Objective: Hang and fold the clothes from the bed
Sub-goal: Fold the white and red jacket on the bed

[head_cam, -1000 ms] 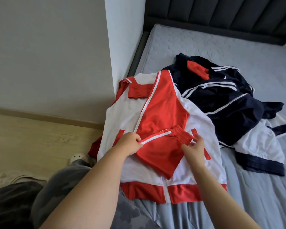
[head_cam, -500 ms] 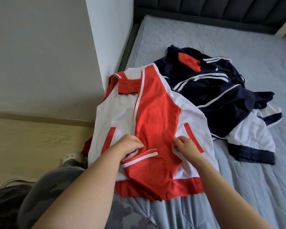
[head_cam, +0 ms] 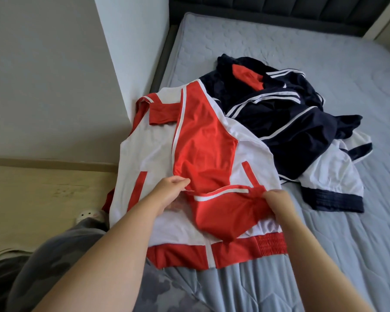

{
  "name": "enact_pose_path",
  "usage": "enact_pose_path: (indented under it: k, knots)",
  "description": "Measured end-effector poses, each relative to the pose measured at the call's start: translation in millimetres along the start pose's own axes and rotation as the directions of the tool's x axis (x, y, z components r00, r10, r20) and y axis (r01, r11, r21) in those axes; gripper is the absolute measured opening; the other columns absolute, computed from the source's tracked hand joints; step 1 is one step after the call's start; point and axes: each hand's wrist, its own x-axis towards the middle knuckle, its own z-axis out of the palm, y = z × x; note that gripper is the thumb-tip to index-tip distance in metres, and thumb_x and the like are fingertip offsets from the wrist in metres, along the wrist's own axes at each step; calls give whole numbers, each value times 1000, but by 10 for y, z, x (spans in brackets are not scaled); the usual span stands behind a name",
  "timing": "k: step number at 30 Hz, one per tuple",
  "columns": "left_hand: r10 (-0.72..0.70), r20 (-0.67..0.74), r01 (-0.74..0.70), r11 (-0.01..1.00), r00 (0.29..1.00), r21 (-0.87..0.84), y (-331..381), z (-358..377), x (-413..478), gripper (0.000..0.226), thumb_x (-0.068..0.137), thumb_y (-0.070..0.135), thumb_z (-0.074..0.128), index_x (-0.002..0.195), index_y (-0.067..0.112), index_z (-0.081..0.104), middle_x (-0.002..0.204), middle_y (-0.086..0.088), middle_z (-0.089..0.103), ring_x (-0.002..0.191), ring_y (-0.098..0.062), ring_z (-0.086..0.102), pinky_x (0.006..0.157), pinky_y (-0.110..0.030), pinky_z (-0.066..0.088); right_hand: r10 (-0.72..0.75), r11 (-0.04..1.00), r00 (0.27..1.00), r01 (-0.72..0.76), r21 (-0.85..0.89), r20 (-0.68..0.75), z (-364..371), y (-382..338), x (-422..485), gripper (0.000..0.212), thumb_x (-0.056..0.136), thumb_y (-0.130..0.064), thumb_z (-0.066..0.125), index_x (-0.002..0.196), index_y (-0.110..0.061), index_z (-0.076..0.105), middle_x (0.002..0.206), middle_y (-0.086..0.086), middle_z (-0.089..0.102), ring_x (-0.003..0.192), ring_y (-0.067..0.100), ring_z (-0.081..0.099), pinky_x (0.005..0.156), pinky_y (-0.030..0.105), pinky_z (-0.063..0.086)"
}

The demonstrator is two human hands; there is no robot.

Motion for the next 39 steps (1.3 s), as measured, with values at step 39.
enact_pose_path:
  k: [39]
  knots:
    - [65,-223,-86,993,973,-82,66,58,482,15,76,11,74,88,19,68,92,-7,73,87,-24,69,86,-39,55,-58,854,990,-19,520,131,489,-1021,685,18,80,-30,56,64,-21,55,50,-6,52,51,13,46,47,23,37]
